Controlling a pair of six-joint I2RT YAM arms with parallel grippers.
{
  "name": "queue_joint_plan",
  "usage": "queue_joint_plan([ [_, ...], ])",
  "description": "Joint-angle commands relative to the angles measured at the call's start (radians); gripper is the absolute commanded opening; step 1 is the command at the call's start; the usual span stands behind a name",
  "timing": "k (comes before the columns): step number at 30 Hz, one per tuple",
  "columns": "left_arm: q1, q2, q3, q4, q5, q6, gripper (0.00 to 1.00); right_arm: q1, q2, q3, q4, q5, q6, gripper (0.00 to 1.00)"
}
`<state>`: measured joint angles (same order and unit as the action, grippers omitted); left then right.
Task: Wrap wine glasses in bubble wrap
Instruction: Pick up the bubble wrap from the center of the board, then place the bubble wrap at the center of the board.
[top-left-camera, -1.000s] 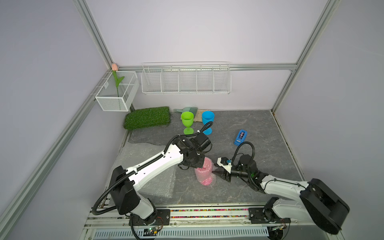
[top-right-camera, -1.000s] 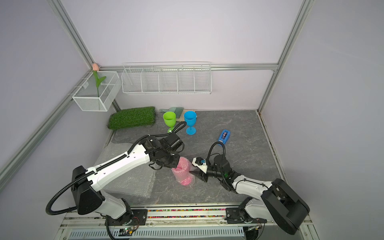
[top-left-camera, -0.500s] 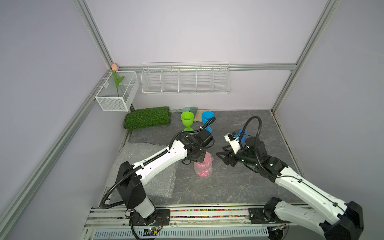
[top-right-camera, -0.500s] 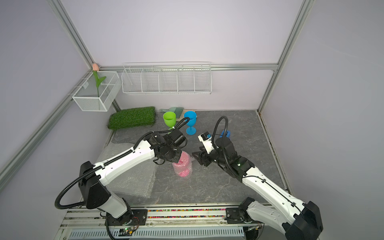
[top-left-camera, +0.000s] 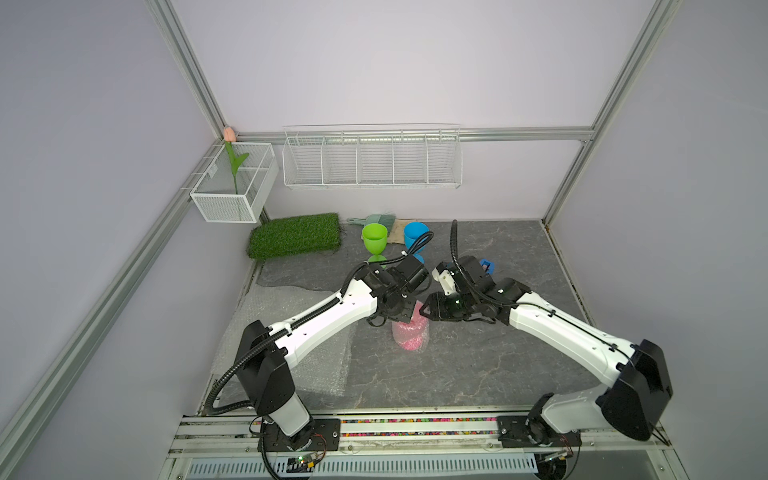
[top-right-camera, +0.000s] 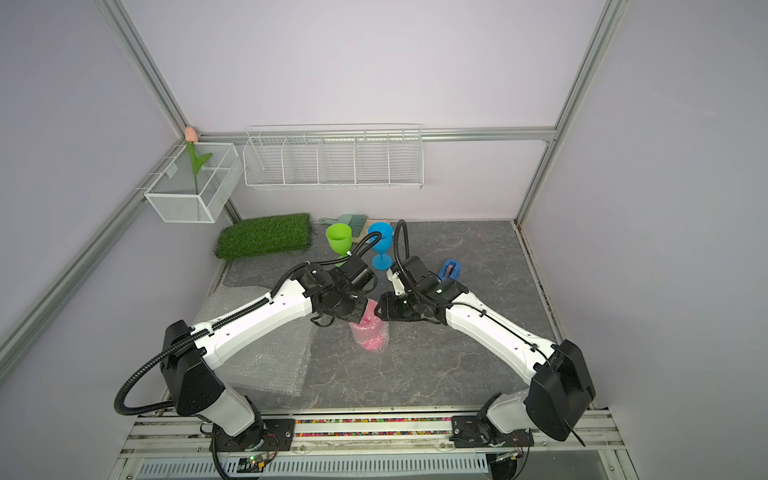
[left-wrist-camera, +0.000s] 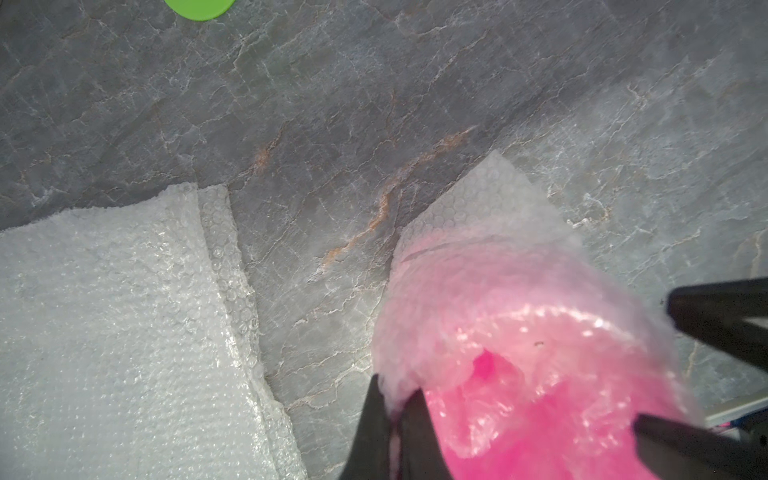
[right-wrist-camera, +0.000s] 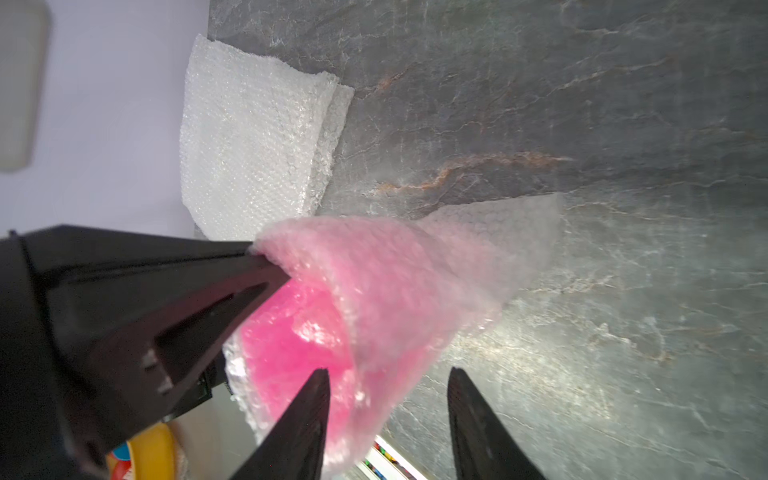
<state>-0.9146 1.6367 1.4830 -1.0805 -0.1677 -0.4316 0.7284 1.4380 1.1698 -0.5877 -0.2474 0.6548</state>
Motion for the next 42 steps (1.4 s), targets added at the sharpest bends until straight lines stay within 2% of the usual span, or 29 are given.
queue_joint_plan([
  [1,0.005,0.016,-0.014,0.025,0.027,0.003,0.0,0.018,0.047,0.04,-0.035,0.006,0.052,0.44],
  [5,0.005,0.011,-0.021,0.03,0.025,0.008,0.01,0.025,0.082,0.078,-0.123,0.08,0.029,0.29],
  [7,0.005,0.005,-0.02,0.029,0.018,0.013,0.04,0.026,0.084,0.092,-0.156,0.115,0.019,0.21],
  [12,0.006,-0.033,-0.01,0.049,0.012,0.019,0.34,0.019,0.079,0.133,-0.225,0.182,-0.006,0.08],
  [18,0.019,-0.11,-0.011,0.067,-0.062,0.029,0.59,-0.036,0.078,0.224,-0.341,0.233,-0.075,0.07],
  [23,0.064,-0.161,-0.046,0.08,-0.123,0.065,0.63,-0.139,0.073,0.31,-0.429,0.26,-0.148,0.07],
  [29,0.168,-0.199,-0.108,0.092,-0.108,0.111,0.64,-0.351,0.113,0.428,-0.467,0.25,-0.259,0.07],
  [36,0.299,-0.214,-0.209,0.139,-0.067,0.167,0.63,-0.636,0.264,0.646,-0.522,0.235,-0.365,0.07],
  [42,0.38,-0.212,-0.266,0.147,-0.043,0.197,0.63,-0.796,0.446,0.868,-0.591,0.258,-0.421,0.07],
])
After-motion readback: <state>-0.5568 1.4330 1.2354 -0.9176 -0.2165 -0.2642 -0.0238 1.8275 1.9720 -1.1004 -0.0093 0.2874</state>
